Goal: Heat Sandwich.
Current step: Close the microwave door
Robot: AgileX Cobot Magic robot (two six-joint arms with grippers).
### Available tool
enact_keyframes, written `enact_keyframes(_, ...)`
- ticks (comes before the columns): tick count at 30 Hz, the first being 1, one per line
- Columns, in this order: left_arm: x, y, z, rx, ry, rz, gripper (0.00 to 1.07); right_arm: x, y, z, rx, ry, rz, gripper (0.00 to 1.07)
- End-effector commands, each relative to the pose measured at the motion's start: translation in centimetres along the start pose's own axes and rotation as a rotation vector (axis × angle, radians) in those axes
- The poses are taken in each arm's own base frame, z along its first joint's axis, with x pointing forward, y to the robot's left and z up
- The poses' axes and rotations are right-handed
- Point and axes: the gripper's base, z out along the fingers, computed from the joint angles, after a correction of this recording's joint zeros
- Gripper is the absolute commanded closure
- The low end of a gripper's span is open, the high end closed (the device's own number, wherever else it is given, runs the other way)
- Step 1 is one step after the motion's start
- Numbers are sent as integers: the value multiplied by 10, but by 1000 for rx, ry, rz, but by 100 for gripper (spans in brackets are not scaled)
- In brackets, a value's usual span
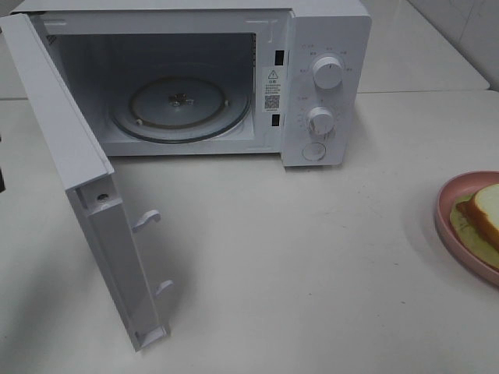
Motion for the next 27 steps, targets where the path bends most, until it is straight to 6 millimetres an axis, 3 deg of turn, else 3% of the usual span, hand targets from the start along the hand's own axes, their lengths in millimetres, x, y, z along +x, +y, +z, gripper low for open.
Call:
enact_keyframes(1, 5, -3, 11, 29, -11, 39, 107, 2, -1, -3, 8, -30, -9, 48)
enact_keyframes(22, 12, -6, 41, 57, -70, 52, 107, 2, -1, -3, 8, -30, -9, 48)
enact_keyframes(27, 9, -6, 60, 58, -61, 51, 107, 2, -1, -3, 8, -30, -9, 48)
